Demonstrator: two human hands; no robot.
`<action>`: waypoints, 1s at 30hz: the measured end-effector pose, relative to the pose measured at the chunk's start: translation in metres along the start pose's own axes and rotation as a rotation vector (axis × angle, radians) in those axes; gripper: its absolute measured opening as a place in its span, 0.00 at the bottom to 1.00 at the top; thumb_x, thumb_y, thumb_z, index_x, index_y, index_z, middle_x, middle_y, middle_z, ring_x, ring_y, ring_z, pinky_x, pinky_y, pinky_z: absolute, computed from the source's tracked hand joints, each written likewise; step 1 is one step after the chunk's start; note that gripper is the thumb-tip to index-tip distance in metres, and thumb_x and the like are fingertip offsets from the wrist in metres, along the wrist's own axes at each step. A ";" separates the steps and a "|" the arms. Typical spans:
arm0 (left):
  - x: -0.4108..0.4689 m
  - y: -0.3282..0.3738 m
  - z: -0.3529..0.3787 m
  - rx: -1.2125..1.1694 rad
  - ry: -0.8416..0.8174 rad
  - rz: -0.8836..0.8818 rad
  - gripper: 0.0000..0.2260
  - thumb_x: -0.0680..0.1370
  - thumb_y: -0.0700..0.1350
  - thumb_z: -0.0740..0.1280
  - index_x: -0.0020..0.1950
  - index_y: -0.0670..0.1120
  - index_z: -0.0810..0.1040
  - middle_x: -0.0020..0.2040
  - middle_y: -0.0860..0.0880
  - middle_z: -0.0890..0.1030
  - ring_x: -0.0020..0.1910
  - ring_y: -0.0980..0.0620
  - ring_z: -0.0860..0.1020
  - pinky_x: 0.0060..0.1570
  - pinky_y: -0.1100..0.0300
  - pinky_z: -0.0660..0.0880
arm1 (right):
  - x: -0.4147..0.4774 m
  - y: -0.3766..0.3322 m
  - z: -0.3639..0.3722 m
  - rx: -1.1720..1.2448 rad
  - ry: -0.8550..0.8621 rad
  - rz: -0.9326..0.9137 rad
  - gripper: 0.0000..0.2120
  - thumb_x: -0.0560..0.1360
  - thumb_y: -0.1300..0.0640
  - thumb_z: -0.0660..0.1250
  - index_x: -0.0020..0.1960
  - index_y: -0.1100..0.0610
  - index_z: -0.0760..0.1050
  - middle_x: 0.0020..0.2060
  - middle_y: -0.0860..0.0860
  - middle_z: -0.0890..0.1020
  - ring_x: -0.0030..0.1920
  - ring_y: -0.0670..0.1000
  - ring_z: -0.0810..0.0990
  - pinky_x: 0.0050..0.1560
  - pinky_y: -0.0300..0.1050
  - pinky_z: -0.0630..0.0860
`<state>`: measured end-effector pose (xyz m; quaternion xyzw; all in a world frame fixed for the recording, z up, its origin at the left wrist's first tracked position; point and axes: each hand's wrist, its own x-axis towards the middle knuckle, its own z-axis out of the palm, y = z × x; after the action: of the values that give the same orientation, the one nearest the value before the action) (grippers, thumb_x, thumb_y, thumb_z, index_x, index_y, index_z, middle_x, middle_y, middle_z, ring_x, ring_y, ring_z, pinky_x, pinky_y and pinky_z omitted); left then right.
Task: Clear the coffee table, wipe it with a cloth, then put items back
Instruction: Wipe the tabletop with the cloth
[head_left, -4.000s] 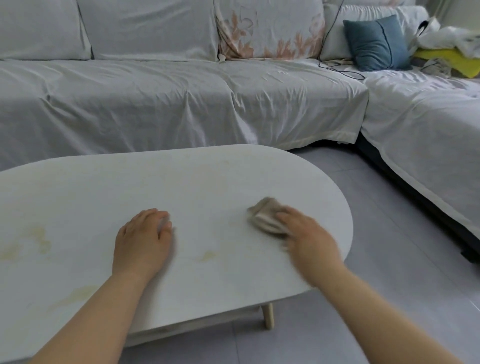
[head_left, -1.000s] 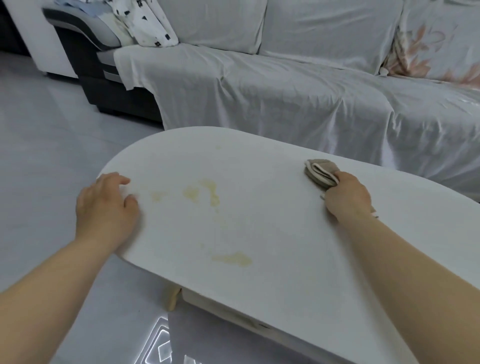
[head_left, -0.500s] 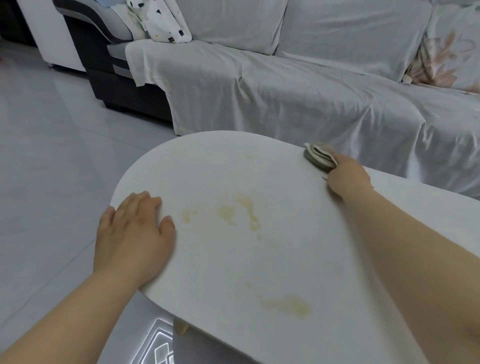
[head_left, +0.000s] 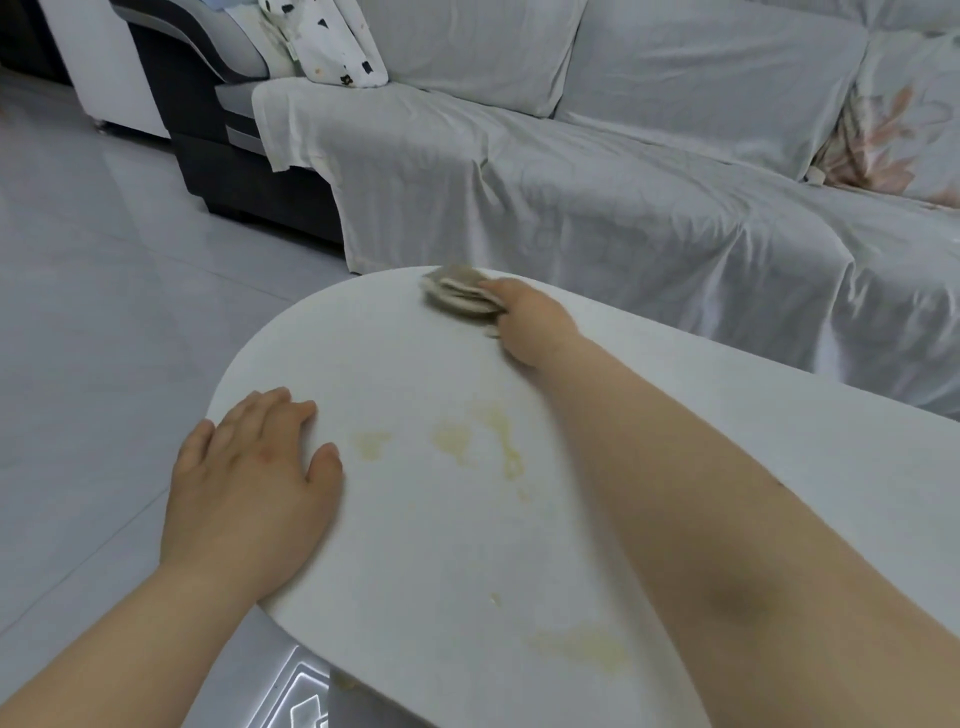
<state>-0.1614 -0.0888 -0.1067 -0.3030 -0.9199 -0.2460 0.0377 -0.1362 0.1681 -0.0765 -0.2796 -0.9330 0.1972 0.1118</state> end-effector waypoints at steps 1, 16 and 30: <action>0.000 0.000 0.000 0.004 0.000 0.002 0.20 0.75 0.48 0.55 0.68 0.47 0.64 0.73 0.48 0.61 0.73 0.51 0.55 0.69 0.56 0.45 | -0.001 0.021 -0.011 -0.032 0.072 0.108 0.24 0.73 0.64 0.59 0.66 0.50 0.66 0.65 0.57 0.73 0.63 0.59 0.72 0.64 0.48 0.67; 0.001 0.002 -0.002 0.025 -0.055 -0.039 0.29 0.68 0.57 0.52 0.64 0.43 0.69 0.70 0.43 0.68 0.70 0.43 0.62 0.70 0.46 0.53 | -0.043 -0.005 0.008 0.029 -0.098 -0.252 0.26 0.71 0.66 0.61 0.67 0.50 0.66 0.71 0.51 0.66 0.69 0.54 0.64 0.70 0.47 0.59; 0.000 0.005 -0.005 0.072 -0.051 -0.022 0.26 0.70 0.55 0.56 0.64 0.42 0.69 0.70 0.42 0.67 0.70 0.42 0.62 0.69 0.47 0.55 | -0.146 0.070 -0.031 0.003 0.046 -0.174 0.26 0.69 0.70 0.59 0.65 0.54 0.70 0.68 0.54 0.70 0.68 0.54 0.67 0.67 0.37 0.56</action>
<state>-0.1590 -0.0878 -0.1003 -0.2973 -0.9322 -0.2051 0.0225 0.0267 0.1481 -0.0932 -0.2019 -0.9506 0.1815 0.1504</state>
